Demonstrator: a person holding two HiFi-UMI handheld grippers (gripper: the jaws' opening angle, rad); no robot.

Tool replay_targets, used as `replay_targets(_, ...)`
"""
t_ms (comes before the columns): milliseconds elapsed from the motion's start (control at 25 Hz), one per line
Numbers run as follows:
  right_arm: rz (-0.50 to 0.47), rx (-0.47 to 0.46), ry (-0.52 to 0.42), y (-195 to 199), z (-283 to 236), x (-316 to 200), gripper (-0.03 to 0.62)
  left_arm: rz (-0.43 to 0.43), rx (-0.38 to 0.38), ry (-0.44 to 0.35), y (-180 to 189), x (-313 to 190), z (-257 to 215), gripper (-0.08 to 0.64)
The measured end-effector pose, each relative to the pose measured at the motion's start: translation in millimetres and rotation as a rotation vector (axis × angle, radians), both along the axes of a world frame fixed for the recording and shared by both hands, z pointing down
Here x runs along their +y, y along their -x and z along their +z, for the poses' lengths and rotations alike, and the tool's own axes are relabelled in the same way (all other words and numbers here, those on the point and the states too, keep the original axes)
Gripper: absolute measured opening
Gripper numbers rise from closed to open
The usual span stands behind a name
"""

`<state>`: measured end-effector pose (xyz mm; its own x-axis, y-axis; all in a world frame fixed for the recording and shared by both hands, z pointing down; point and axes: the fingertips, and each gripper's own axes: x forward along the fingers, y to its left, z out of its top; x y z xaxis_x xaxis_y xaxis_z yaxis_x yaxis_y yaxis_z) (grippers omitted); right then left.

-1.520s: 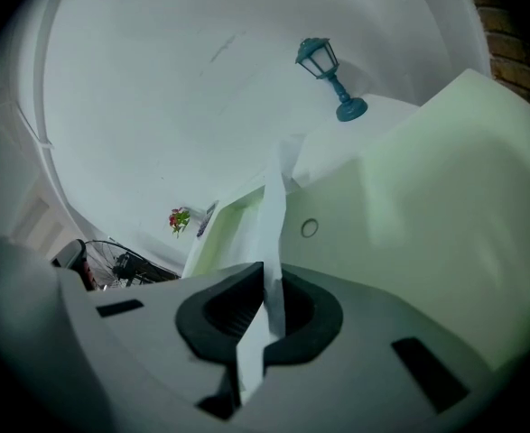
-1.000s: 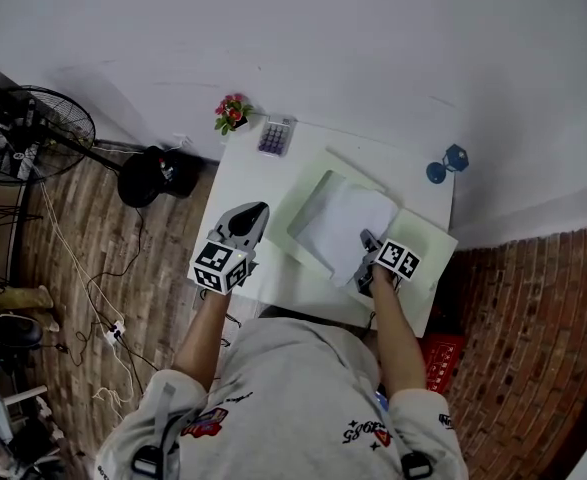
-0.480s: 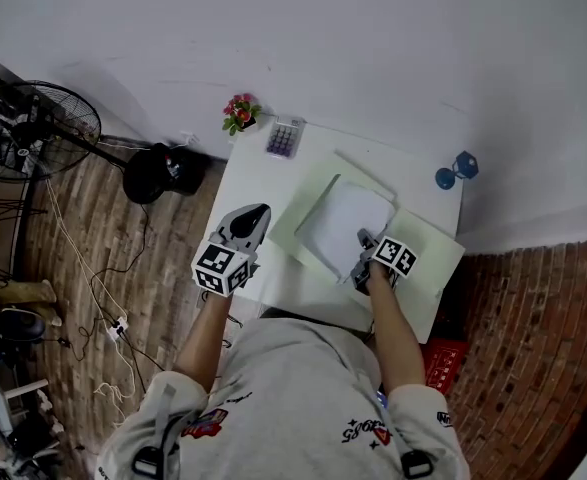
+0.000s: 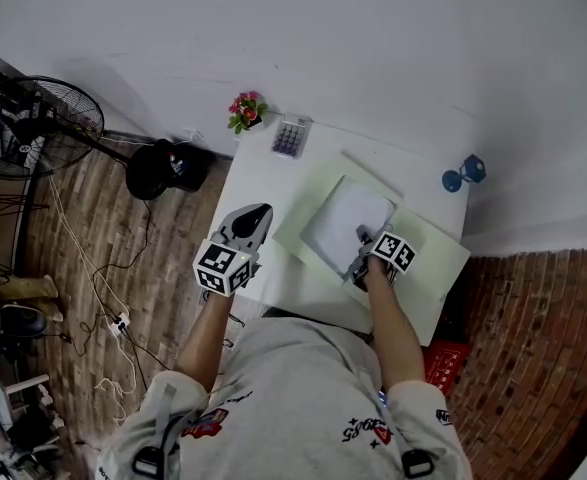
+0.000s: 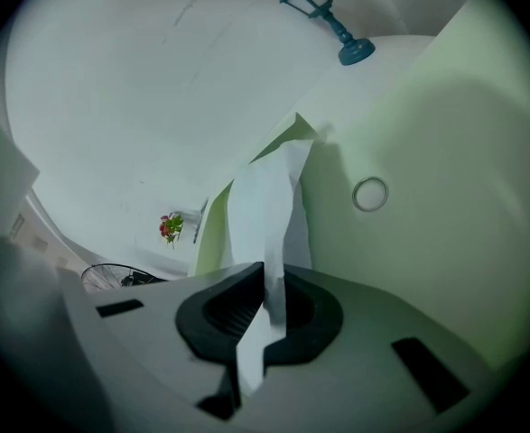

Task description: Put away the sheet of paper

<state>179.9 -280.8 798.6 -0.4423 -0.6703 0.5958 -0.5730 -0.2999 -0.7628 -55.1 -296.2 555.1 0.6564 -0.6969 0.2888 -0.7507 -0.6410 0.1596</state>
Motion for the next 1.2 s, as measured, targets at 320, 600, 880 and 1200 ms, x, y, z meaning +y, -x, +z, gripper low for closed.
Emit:
replay_targets(320, -0.036, 0.002, 0.008, 10, 2, -12, -0.003, -0.015, -0.005, 0.011, 8, -4, 5, 0.025)
replay_targets(600, -0.064, 0.001, 0.019, 25, 5, -22, -0.003, -0.030, -0.009, 0.022, 16, -6, 9, 0.025)
replay_targets(880, -0.104, 0.011, 0.014, 34, 4, -27, -0.002, -0.047, -0.013, 0.027, 23, -4, 11, 0.025)
replay_targets(1200, -0.057, -0.008, 0.013, 27, 3, -33, -0.003, -0.047, -0.013, 0.033, 24, -4, 11, 0.025)
